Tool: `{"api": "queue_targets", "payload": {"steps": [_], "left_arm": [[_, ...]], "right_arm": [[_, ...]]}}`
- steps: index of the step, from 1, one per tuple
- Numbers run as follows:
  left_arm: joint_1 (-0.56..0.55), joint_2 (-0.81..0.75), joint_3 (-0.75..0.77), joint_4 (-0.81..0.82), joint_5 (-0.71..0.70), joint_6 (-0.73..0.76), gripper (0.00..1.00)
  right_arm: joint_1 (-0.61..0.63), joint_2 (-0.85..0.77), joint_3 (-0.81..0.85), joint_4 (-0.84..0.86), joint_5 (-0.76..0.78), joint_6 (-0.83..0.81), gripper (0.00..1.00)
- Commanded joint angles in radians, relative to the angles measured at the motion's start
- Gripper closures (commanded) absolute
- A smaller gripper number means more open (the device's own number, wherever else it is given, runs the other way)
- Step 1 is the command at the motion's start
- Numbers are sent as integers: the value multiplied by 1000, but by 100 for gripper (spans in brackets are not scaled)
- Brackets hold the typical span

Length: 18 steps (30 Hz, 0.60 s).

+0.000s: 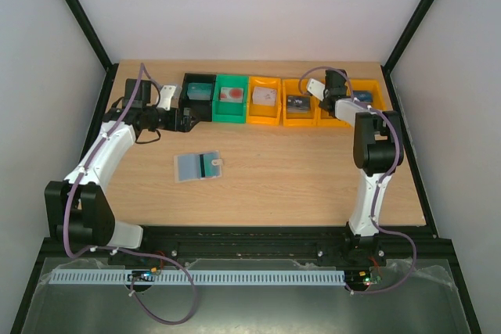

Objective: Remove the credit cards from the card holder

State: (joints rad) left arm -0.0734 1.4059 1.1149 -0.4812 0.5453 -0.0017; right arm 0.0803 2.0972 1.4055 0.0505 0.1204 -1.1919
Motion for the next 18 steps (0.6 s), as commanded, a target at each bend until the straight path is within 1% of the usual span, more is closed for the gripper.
{"api": "queue_targets", "payload": {"steps": [1,3,5,7,8,14,18], "left_arm": [[0,11,25,-3,7,19,0],[0,13,24,-4,9,19,1],[0,15,24,-2,10,20,0],[0,16,23,-2,11,20,1],[0,16,23,-2,11,20,1],[0,9,15,0,17,19,1],[0,4,-1,13,31,12,1]], "right_arm": [[1,30,6,35,26,-9,85],[1,22,-9,56,36,-12,73],[1,11,-21,70,38,-12,59],[1,-8,-28,74,28,-8,48],[0,-16,-30,74,21,-4,44],[-2,-55,-40,82,16,6,32],[-11,-96,-62,110,4,29,28]]}}
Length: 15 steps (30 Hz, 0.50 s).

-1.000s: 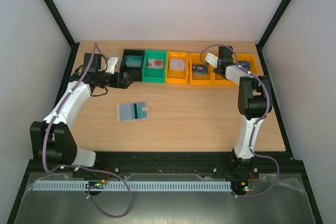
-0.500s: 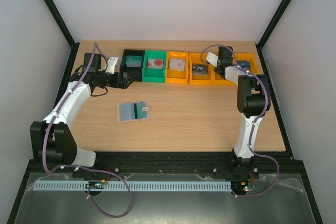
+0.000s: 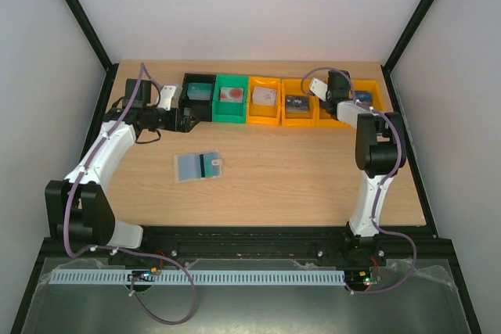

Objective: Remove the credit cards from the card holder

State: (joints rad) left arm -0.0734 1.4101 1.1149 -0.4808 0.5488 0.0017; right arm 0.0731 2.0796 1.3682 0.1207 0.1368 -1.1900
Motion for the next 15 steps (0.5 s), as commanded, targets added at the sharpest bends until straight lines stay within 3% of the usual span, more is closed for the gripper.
{"api": "queue_targets", "payload": {"steps": [1,6,10,12,15], "left_arm": [[0,-1,-7,18,32,4,1],[0,-5,-46,55,61,-37,1],[2,-10,-82,89,64,-88,0],[13,-14,-110,115,65,-133,0],[57,-22,-177,181,69,-244,1]], "right_arm": [[-6,-92,-30,44,-21,33,26],[-23,-149,-64,70,-50,38,14],[-28,-188,-85,99,-57,53,12],[-21,-235,-83,131,-70,136,11],[4,-342,-66,203,-104,434,2]]}}
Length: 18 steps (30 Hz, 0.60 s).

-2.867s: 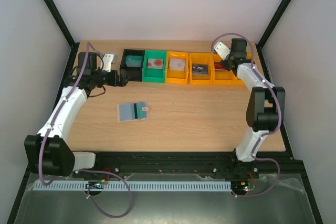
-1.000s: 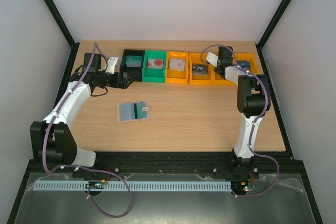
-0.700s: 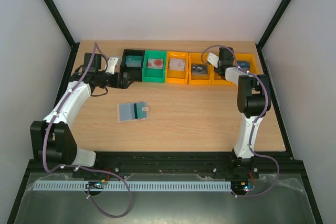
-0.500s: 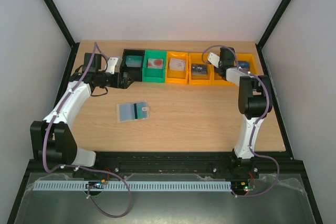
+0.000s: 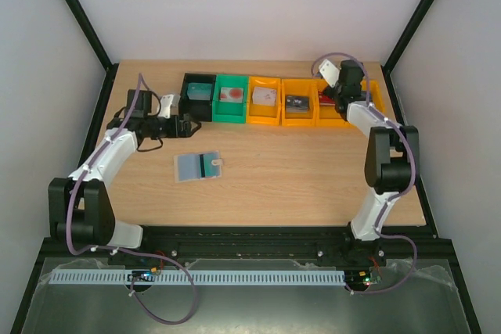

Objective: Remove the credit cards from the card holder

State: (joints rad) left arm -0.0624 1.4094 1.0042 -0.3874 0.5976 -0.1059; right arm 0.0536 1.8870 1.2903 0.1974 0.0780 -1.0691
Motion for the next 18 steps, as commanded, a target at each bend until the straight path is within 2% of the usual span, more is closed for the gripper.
{"api": "queue_targets", "payload": {"steps": [1,6,9,14,18], "left_arm": [[64,-23,-94,112,20,-177,1],[148,-55,-239,202,-35,-333,1],[153,-72,-303,244,-32,-391,0],[152,-76,-430,316,-36,-499,1],[153,-67,-492,353,-50,-539,1]], "right_arm": [[36,-187,23,129,-71,439,2],[187,-351,-6,139,-185,1038,10],[328,-384,-46,107,-197,1274,16],[591,-336,-76,-61,-172,1461,22],[707,-239,-33,-280,-189,1557,25]]}}
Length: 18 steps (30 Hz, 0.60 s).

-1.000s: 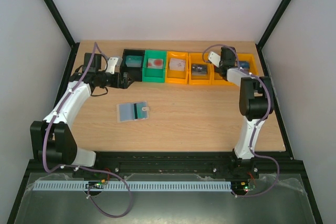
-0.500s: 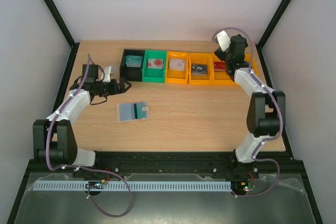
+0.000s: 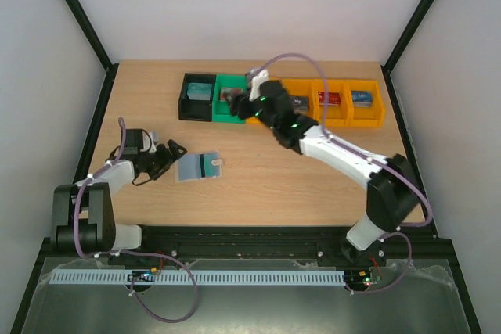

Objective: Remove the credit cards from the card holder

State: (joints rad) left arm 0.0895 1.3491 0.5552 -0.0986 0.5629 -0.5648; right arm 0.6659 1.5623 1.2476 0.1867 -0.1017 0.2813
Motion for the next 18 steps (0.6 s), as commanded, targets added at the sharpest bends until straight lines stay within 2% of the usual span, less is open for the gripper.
{"api": "queue_targets", "payload": {"steps": [1,7,12,18], "left_arm": [[1,-4,-52,70,-15,-81,1],[-29,60,-100,114,10,-96,3],[-86,100,-98,179,81,-121,3],[-140,123,-84,224,121,-129,4]], "right_arm": [[113,119,19,-312,-9,239,26],[201,262,48,-413,-127,304,28],[206,345,100,-441,-209,326,28],[197,385,82,-494,-239,302,27]]}}
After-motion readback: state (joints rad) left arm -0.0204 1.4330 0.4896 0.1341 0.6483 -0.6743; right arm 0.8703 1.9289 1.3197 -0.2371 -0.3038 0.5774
